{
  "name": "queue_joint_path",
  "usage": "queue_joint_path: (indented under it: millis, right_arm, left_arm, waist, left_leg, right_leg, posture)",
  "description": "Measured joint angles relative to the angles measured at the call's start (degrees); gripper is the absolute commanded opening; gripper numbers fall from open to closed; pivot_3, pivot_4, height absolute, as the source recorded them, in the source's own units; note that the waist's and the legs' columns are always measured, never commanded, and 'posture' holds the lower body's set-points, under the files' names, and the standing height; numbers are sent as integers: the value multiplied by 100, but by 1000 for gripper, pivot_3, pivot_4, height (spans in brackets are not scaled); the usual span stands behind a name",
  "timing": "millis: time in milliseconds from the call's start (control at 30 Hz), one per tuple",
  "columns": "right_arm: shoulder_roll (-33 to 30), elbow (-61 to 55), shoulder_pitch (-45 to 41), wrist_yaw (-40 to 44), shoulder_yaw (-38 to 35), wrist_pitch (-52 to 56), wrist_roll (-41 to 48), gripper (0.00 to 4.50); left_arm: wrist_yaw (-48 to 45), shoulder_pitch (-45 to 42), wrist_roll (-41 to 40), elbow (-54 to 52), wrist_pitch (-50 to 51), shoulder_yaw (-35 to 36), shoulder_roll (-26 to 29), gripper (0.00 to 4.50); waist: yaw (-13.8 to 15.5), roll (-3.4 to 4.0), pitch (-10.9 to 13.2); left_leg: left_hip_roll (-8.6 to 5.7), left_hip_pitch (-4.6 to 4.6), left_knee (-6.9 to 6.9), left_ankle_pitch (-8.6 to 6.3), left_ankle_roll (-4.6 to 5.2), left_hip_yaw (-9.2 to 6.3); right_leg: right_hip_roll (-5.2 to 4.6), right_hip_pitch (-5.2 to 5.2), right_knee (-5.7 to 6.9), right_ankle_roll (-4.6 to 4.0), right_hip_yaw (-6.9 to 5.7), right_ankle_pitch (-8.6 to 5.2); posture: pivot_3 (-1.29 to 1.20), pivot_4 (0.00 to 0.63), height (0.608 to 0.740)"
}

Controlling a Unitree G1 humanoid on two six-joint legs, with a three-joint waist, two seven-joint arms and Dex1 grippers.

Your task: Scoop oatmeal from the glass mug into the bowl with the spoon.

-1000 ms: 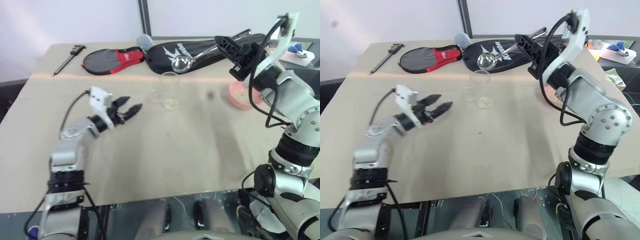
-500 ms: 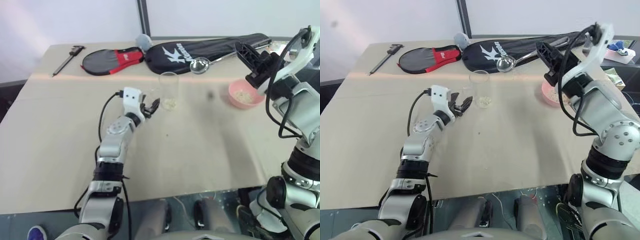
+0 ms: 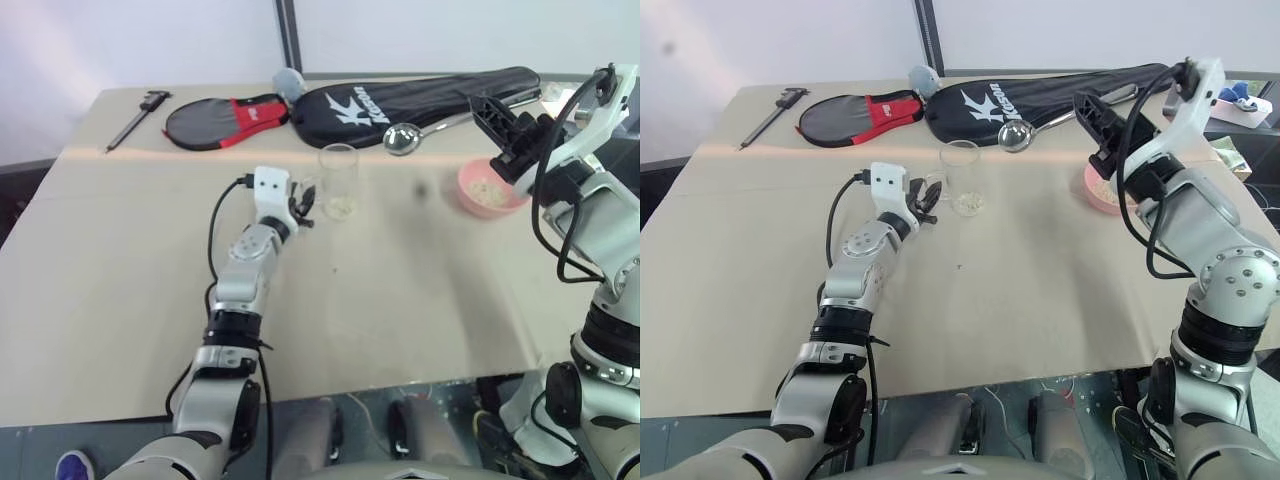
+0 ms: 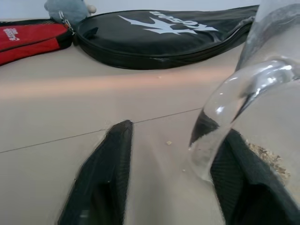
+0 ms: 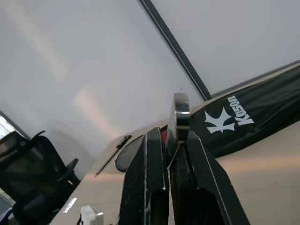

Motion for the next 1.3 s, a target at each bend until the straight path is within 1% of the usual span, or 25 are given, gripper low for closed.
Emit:
queue_joint_path:
  millis: [33, 67, 233, 400, 500, 667, 767, 933, 967, 1100, 1267, 1300]
  right_arm:
    - [-49, 0, -3, 13, 55, 0, -48, 0]
    - [-103, 0, -4, 51, 158, 4, -150, 0]
    - [-256, 1, -148, 225, 530, 19, -544, 0]
    - [-269, 46, -805, 536, 1024, 86, -950, 0]
    - [-218, 114, -1060, 740, 1190, 134, -1060, 0]
    - [-201, 171, -1142, 1180, 1770, 288, -1674, 0]
    - [-166, 270, -1142, 1334, 1880, 283, -1950, 0]
    - [-54, 502, -1145, 1702, 1980, 276, -2524, 0]
    - [-88, 507, -1163, 1808, 2055, 265, -2736, 0]
    - [-193, 560, -1274, 2247, 2770, 107, -3746, 0]
    - [-171, 986, -1272, 2644, 3917, -658, -5425, 0]
    - [-163, 1033, -1267, 2672, 4016, -751, -5590, 0]
  left_arm:
    - [29, -32, 3, 26, -36, -1, -27, 399]
    - [54, -73, -26, 52, -115, 29, -53, 25]
    - [76, -157, 43, 117, -204, 10, -48, 25]
    - [39, -185, 219, 141, -429, -63, 33, 25]
    - [39, -277, 352, 215, -563, -85, 140, 25]
    - [23, -345, 458, 191, -801, -122, 186, 25]
    - [-37, -320, 460, 118, -881, -181, 176, 25]
    - [-227, -277, 474, -300, -1190, -290, 199, 25]
    - [-241, -275, 477, -328, -1224, -291, 207, 25]
    - [-253, -276, 532, -374, -1293, -319, 194, 25]
    - [-212, -279, 673, -361, -1381, -445, 140, 25]
    - [-204, -280, 700, -360, -1383, -467, 138, 25]
  waist:
    - [0, 0, 0]
    - [-4, 0, 0]
    - [-16, 0, 0]
    - [-10, 0, 0]
    - [2, -1, 1]
    - [7, -1, 1]
    - [3, -1, 1]
    - [-4, -1, 1]
    - [-4, -1, 1]
    - [-14, -1, 1]
    - [-14, -1, 1]
    - [-13, -1, 1]
  left_leg:
    - [0, 0, 0, 0, 0, 0]
    - [0, 0, 0, 0, 0, 0]
    - [2, 0, -1, 0, 0, 3]
    - [2, -1, -1, 0, 0, 3]
    - [1, -4, 0, 0, 0, 0]
    - [0, -8, 0, -1, 2, -1]
    - [0, -9, 0, -1, 2, -2]
    - [0, -9, 0, -1, 2, -2]
    - [0, -9, 0, -1, 2, -2]
    - [0, -9, 0, -1, 2, -2]
    - [-3, -9, 2, -1, 1, -2]
    - [-3, -9, 2, -1, 1, -3]
  right_leg:
    - [0, 0, 0, 0, 0, 0]
    - [0, 0, 0, 0, 0, 0]
    - [2, -1, 0, 0, 3, 0]
    - [2, -4, 0, 0, 2, 0]
    - [1, -4, -3, 0, -1, 0]
    - [-1, -4, -10, 0, -2, 0]
    - [-1, -5, -11, 0, -4, 0]
    - [-1, -6, -10, 0, -3, 0]
    - [-1, -6, -10, 0, -3, 0]
    - [1, -8, -9, 0, -3, 0]
    - [1, -9, -9, 0, -4, 0]
    - [1, -9, -9, 0, -5, 0]
  posture:
    - [0, 150, 740]
    - [0, 150, 740]
    - [0, 150, 740]
    - [0, 150, 740]
    - [0, 150, 740]
    - [0, 150, 740]
    - [0, 150, 740]
    - [0, 150, 740]
    - [0, 150, 740]
    - [0, 150, 740]
    - [0, 150, 740]
    - [0, 150, 740]
